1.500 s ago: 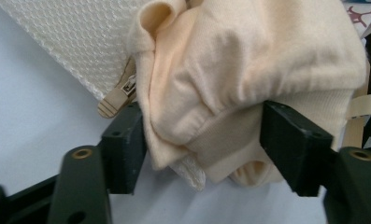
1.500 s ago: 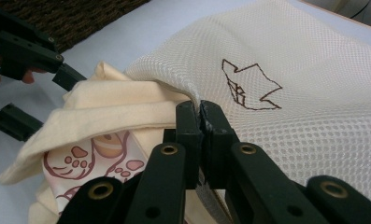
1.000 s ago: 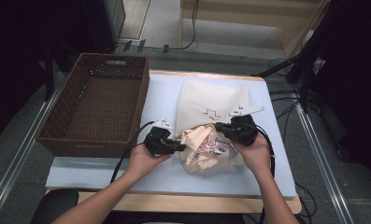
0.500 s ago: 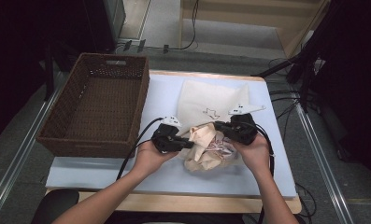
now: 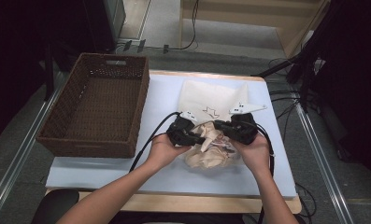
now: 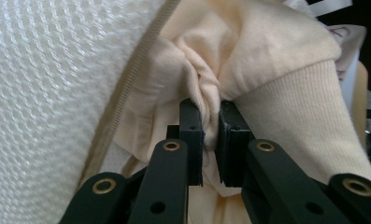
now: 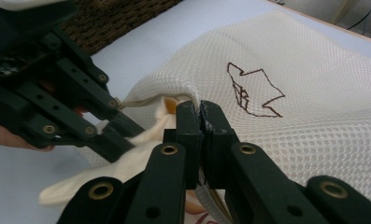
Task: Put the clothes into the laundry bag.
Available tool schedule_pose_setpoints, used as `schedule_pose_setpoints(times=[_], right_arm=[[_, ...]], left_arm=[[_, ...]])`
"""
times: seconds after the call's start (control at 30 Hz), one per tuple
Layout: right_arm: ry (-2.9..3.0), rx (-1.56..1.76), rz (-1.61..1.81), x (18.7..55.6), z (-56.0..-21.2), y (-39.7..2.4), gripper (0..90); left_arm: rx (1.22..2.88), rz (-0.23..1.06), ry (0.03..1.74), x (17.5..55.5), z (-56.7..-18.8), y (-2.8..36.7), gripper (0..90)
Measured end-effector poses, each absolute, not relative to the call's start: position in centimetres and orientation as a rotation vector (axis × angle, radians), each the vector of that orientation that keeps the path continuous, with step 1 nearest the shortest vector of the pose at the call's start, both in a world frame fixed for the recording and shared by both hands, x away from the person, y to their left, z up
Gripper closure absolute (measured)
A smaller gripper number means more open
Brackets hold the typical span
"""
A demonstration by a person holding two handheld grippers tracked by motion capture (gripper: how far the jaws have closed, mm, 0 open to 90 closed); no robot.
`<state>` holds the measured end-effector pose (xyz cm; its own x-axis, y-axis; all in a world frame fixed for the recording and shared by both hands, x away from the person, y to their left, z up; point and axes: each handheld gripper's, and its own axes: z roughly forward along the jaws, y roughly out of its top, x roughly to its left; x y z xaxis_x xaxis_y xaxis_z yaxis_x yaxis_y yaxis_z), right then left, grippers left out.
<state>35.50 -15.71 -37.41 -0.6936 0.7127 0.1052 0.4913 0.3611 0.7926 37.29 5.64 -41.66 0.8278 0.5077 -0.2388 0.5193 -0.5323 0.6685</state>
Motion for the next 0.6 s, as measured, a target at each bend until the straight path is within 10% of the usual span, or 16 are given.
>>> schedule_pose_setpoints(times=[0.6], right_arm=[[2.37,1.078,1.254,35.5,-37.4,-15.9,88.6]], left_arm=[[2.228,0.014,0.858,40.5,-42.8,5.0,82.2]])
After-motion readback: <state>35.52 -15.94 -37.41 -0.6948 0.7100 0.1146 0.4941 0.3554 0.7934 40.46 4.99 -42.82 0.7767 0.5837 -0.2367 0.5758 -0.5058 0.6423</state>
